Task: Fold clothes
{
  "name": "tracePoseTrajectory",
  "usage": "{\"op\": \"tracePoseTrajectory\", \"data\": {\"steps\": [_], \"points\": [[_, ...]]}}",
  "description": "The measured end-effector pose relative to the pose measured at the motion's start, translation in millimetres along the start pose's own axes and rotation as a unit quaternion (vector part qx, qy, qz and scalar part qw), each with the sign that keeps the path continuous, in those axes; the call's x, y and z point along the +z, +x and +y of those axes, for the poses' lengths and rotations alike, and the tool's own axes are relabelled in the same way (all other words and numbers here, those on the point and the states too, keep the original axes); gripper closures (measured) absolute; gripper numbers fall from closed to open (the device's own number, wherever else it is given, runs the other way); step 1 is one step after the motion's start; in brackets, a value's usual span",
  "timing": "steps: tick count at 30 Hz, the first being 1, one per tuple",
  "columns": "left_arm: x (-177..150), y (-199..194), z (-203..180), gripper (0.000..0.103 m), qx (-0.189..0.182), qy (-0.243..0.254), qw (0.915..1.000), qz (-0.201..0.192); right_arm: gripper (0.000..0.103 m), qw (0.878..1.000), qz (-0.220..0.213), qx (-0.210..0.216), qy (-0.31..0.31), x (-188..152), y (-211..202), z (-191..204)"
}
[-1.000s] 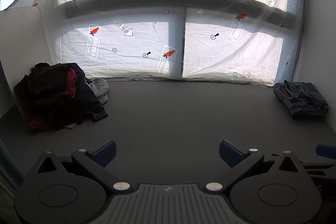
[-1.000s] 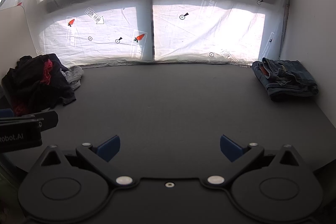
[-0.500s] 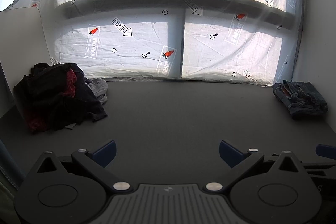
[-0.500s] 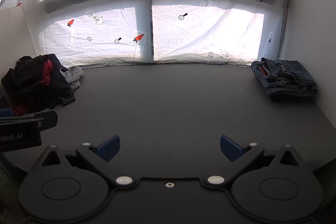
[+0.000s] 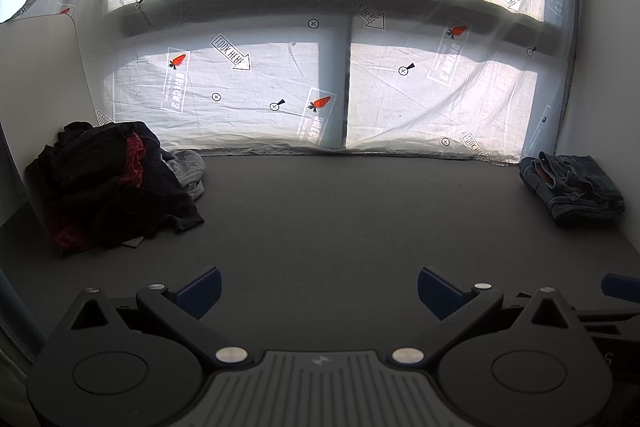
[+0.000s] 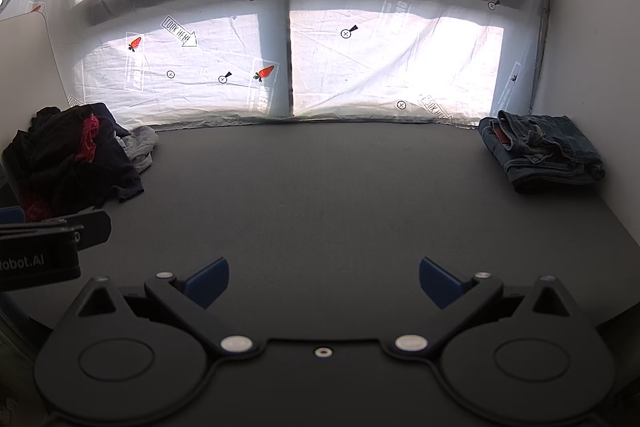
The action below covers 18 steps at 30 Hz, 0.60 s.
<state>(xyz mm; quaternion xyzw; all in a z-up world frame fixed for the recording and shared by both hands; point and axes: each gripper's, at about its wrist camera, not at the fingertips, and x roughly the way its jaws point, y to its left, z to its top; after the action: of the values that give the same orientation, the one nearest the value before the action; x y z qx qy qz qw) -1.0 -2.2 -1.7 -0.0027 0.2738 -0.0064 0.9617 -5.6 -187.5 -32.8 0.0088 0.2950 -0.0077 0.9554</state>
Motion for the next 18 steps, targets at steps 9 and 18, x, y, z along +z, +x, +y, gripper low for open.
{"op": "tracePoseTrajectory", "data": {"steps": [9,18], "points": [[1.8,2.1,-0.5,0.0,0.0,0.0,1.0,0.0,0.0,1.0,-0.001,-0.002,-0.001,-1.0,0.7,1.5],[2.5,5.4,1.5,0.0,-0.003,-0.001,1.0,0.002,0.0,1.0,-0.003,-0.006,-0.003,-0.2,0.8,4.0]]}}
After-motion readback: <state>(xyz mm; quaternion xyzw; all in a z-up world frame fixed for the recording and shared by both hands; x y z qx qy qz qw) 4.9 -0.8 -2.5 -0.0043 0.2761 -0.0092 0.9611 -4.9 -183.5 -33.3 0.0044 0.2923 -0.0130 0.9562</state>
